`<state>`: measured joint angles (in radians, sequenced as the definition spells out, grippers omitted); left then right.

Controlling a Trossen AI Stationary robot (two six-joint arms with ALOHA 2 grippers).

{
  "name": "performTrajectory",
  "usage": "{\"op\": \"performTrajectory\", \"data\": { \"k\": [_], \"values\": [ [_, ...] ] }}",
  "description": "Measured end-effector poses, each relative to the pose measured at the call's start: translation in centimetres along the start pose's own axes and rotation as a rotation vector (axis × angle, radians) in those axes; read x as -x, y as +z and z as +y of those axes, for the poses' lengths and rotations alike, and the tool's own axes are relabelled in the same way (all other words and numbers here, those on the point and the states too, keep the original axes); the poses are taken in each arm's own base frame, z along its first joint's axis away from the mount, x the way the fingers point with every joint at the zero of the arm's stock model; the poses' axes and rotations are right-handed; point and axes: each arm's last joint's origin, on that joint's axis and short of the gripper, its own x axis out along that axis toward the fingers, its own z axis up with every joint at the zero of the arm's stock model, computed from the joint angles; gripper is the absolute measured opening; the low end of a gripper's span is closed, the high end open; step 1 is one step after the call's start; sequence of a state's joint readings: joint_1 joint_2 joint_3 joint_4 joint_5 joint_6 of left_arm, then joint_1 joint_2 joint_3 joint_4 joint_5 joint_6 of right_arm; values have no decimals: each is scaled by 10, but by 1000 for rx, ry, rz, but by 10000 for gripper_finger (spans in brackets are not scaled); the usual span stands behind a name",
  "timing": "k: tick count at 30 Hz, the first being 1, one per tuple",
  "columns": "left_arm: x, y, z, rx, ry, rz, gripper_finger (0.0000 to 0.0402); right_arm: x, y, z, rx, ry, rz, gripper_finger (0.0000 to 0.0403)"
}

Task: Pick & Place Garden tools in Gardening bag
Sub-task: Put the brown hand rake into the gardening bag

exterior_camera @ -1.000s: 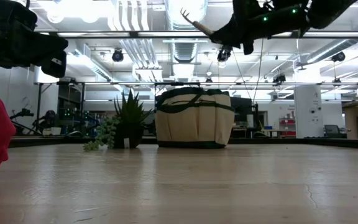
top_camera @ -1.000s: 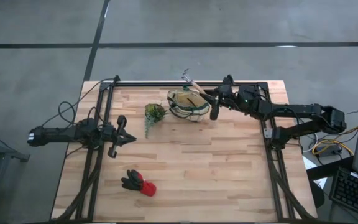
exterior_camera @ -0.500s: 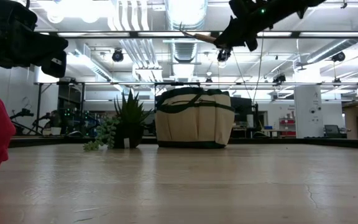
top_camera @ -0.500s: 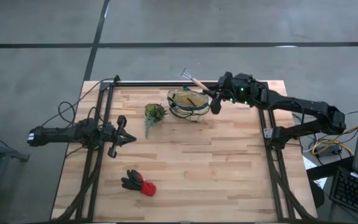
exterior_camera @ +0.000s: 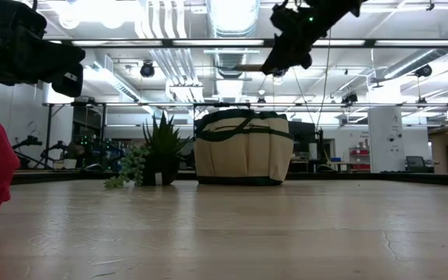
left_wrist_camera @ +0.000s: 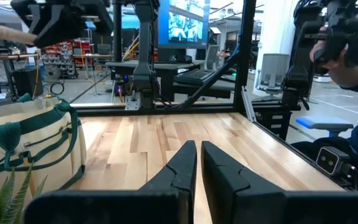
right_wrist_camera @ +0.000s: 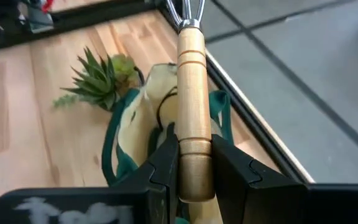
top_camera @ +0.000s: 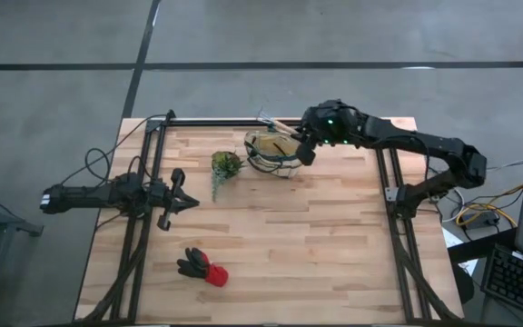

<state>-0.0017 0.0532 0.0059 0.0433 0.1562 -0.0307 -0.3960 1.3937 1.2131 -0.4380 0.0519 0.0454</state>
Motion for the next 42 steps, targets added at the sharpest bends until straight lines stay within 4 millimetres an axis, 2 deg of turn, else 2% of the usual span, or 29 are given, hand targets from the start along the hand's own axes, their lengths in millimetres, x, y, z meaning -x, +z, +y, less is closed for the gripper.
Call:
{"op": "performTrajectory", "data": {
  "k": [11, 20, 33, 42],
  "values": [
    [0, 0, 0, 0, 0, 0, 28, -42, -4, -1, -4, -20, 271, 68],
    [0, 0, 0, 0, 0, 0, 28, -68, -18, 0, -2, -24, 352, 70],
    [0, 0, 0, 0, 0, 0, 28, -85, -32, 0, 7, -21, 408, 82],
    [0, 0, 0, 0, 0, 0, 28, -87, -34, 1, -8, -21, 417, 78]
  ]
}}
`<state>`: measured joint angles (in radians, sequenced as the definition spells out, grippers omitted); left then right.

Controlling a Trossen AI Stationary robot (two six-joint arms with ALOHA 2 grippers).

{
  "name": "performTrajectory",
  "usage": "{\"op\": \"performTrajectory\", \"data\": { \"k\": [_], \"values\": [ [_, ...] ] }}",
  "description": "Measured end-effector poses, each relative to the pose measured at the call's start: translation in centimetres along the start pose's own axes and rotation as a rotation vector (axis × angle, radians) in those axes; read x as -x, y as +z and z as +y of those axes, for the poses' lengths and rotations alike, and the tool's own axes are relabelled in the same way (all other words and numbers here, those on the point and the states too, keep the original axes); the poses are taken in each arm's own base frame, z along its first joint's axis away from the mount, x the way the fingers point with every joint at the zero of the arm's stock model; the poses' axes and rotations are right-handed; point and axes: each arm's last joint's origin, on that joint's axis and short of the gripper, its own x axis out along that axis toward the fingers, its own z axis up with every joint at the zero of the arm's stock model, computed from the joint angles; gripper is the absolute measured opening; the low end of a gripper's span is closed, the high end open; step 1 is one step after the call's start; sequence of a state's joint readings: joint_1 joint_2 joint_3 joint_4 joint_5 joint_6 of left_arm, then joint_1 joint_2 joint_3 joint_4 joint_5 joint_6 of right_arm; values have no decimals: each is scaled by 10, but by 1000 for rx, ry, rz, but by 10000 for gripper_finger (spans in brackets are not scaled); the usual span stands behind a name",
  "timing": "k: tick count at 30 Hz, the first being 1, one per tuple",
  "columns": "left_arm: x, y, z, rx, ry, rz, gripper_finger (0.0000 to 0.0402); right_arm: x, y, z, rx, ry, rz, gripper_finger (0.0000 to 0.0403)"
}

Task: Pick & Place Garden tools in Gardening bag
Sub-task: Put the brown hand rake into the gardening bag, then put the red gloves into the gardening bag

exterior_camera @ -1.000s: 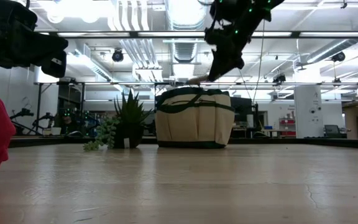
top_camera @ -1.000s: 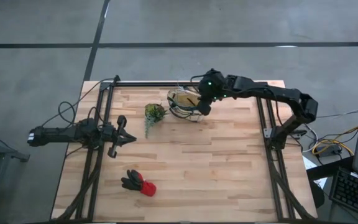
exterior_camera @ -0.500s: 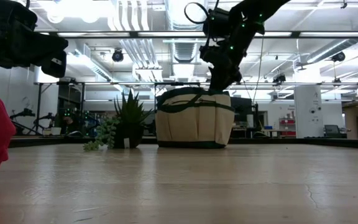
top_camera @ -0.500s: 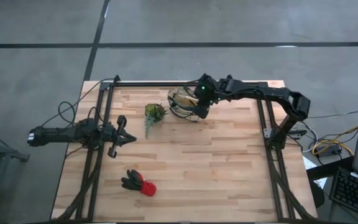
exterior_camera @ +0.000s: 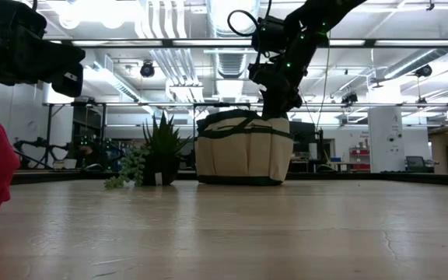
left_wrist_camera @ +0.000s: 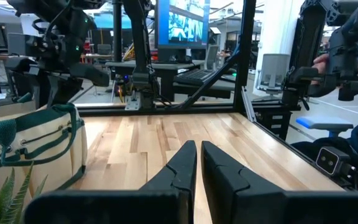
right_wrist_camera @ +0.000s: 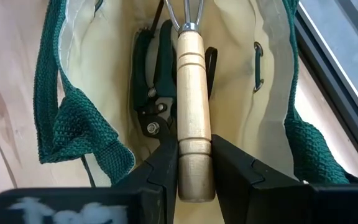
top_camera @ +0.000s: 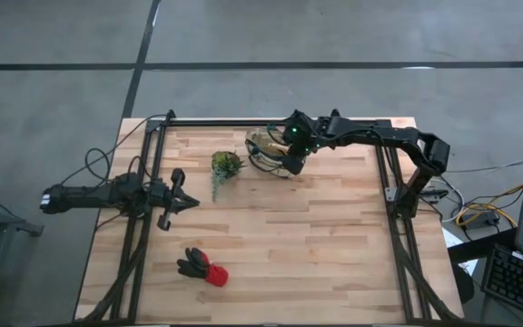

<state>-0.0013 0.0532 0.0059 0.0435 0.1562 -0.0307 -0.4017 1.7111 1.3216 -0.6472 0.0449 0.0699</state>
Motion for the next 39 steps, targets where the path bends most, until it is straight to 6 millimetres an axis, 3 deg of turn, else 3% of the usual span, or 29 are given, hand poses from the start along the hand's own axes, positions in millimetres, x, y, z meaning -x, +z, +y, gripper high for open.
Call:
{"op": "performTrajectory", "data": {
  "k": [12, 18, 23, 26, 30, 39],
  "values": [
    [0, 0, 0, 0, 0, 0, 28, 7, 5, 2, 10, 2, -8, 158],
    [0, 0, 0, 0, 0, 0, 28, 45, 21, 2, 53, 5, -43, 206],
    [0, 0, 0, 0, 0, 0, 28, 79, 26, 7, 104, 14, 22, 222],
    [0, 0, 0, 0, 0, 0, 28, 89, 18, 18, 262, 72, 117, 224],
    [0, 0, 0, 0, 0, 0, 28, 87, 11, 42, 374, 140, 133, 218],
    [0, 0, 0, 0, 0, 0, 28, 75, 3, 100, 527, 252, -33, 210]
  ]
}}
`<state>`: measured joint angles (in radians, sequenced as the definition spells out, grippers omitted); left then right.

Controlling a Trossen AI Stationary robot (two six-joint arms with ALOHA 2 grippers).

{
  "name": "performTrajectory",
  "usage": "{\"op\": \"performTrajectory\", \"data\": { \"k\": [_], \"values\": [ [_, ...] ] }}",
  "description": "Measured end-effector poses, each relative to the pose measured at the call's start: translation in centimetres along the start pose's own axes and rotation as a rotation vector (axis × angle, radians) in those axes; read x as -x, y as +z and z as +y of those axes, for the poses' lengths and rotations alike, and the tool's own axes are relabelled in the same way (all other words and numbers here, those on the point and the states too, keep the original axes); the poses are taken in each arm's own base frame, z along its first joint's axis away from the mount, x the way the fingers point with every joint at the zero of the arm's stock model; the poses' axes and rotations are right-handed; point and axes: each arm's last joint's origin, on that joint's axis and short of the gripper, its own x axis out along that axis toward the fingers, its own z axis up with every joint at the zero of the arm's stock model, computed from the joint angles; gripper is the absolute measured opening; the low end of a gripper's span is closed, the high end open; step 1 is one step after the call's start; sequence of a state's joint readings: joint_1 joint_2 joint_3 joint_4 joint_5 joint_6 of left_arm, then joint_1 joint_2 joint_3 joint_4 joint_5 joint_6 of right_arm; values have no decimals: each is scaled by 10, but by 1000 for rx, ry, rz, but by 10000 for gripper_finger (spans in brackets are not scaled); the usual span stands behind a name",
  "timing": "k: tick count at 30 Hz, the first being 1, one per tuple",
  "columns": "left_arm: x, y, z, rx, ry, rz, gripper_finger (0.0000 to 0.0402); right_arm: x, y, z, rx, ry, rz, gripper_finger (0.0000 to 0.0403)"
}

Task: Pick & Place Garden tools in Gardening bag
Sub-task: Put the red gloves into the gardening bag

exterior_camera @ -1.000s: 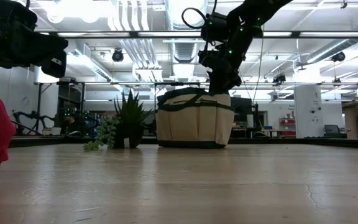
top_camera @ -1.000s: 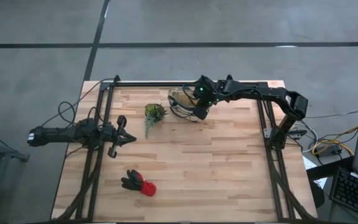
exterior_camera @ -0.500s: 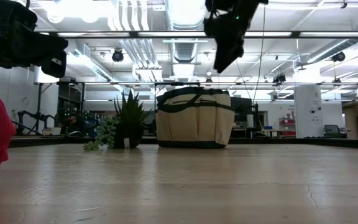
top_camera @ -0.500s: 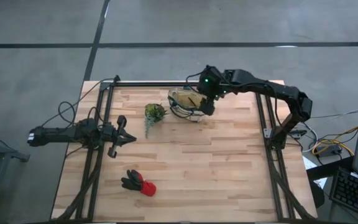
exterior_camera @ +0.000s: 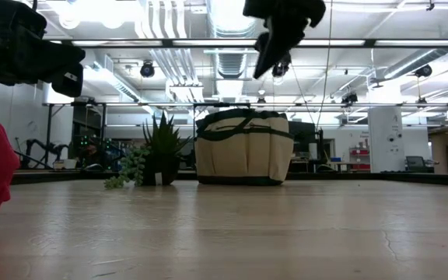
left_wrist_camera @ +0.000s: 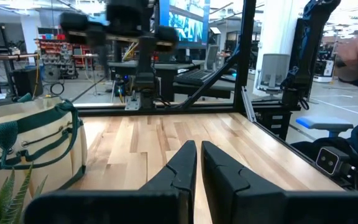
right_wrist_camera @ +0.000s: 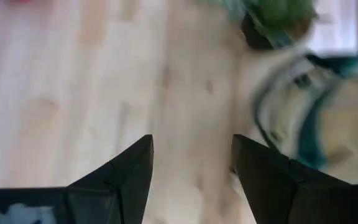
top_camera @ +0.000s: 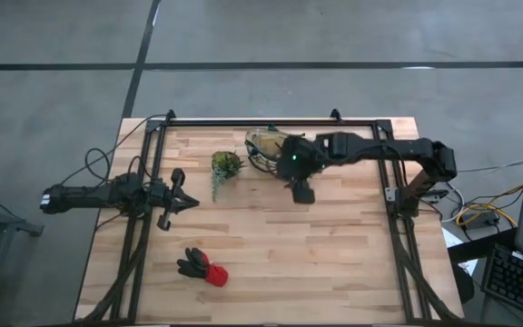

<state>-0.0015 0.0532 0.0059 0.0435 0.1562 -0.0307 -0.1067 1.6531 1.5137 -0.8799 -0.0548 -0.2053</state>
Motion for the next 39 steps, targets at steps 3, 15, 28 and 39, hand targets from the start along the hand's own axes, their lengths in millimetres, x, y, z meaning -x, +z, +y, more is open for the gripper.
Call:
{"op": "performTrajectory", "data": {
  "k": [3, 15, 28, 39],
  "values": [
    [0, 0, 0, 0, 0, 0, 28, -8, 6, 16, -3, 49, -82, 211],
    [0, 0, 0, 0, 0, 0, 28, -42, 22, 73, -45, 238, -364, 212],
    [0, 0, 0, 0, 0, 1, 28, -115, 31, 139, -125, 398, -562, 212],
    [0, 0, 0, 1, 0, 4, 28, -175, 64, 169, -132, 413, -434, 282]
  ]
}}
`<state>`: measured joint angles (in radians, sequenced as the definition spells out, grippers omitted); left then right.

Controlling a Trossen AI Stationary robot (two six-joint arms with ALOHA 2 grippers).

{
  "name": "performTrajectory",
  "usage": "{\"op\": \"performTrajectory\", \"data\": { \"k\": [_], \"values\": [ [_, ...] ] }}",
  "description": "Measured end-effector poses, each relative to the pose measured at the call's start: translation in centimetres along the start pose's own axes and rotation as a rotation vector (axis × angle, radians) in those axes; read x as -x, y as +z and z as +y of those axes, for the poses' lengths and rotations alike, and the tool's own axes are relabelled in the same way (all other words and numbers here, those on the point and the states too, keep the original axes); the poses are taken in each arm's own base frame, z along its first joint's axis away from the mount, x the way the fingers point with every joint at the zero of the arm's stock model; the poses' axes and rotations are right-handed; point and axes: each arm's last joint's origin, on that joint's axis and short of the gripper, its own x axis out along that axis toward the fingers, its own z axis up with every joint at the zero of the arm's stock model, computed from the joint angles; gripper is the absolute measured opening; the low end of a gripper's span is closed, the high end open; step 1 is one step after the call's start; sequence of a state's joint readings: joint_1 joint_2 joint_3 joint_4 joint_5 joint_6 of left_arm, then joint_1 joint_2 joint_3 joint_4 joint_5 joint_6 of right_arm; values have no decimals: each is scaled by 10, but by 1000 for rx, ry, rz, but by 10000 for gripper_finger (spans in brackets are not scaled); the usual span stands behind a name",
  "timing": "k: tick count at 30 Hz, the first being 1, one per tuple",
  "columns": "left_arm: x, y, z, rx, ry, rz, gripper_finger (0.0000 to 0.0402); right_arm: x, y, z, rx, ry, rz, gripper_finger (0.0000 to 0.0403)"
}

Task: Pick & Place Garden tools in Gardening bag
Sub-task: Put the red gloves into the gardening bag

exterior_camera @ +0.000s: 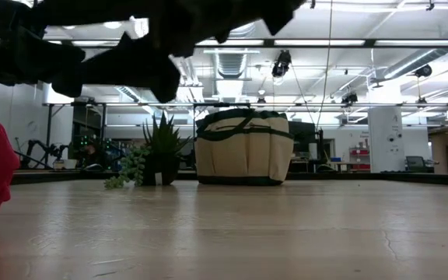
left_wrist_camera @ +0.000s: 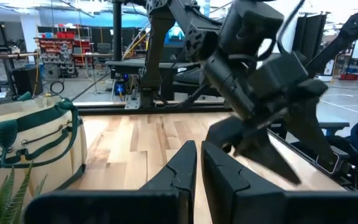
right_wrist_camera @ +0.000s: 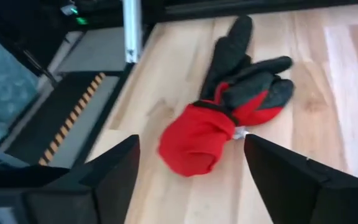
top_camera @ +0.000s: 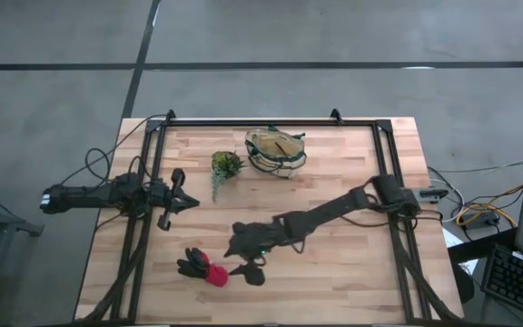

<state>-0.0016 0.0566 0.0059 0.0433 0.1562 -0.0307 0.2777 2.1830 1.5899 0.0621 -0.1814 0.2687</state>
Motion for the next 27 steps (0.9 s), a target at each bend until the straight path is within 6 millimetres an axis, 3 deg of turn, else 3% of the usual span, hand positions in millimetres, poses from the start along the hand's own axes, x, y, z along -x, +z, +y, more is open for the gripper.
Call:
{"op": "performTrajectory", "data": {
  "k": [9, 27],
  "values": [
    [0, 0, 0, 0, 0, 0, 28, -37, -9, -2, 58, -90, 120, 308],
    [0, 0, 0, 0, 0, 0, 28, -64, -16, 14, 104, -62, 134, 275]
  ]
}}
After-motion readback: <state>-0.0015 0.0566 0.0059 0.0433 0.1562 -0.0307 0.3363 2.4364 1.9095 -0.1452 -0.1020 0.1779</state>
